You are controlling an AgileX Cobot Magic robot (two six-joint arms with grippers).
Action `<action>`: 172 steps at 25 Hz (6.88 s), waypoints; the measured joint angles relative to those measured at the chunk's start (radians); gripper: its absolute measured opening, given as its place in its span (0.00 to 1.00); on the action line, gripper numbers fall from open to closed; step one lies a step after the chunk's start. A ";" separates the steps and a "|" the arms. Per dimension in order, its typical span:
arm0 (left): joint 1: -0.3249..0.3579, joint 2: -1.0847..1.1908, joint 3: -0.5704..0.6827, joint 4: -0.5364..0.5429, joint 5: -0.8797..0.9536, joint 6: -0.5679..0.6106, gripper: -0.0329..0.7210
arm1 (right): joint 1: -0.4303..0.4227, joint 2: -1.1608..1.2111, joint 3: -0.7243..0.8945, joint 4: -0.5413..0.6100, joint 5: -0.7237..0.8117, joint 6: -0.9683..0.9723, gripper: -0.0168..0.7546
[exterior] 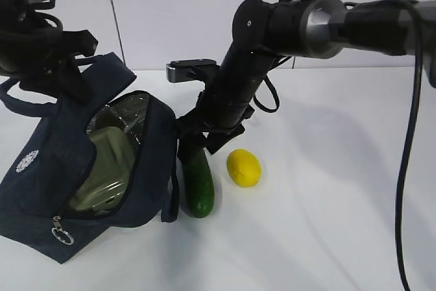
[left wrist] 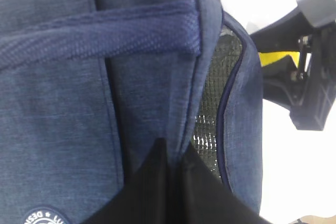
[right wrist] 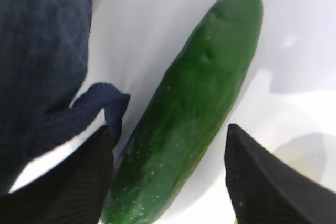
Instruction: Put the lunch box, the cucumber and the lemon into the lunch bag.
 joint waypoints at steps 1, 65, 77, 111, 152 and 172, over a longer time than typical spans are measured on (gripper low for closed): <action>0.000 0.000 0.000 0.000 0.000 0.000 0.04 | 0.000 0.000 0.000 0.000 -0.011 0.000 0.65; 0.000 0.000 0.000 -0.039 -0.004 -0.007 0.04 | -0.097 -0.033 -0.303 -0.141 0.181 0.268 0.46; 0.000 0.000 0.000 -0.061 -0.034 -0.007 0.04 | -0.097 -0.141 -0.082 0.157 0.182 0.240 0.46; 0.002 0.000 0.000 -0.138 0.004 0.020 0.04 | 0.006 0.002 -0.045 0.676 0.020 0.034 0.46; 0.002 0.000 0.000 -0.150 0.051 0.029 0.04 | -0.020 0.020 -0.075 0.489 0.153 -0.172 0.67; 0.002 0.000 0.000 -0.147 0.051 0.042 0.04 | -0.053 -0.118 -0.079 -0.229 0.177 0.047 0.68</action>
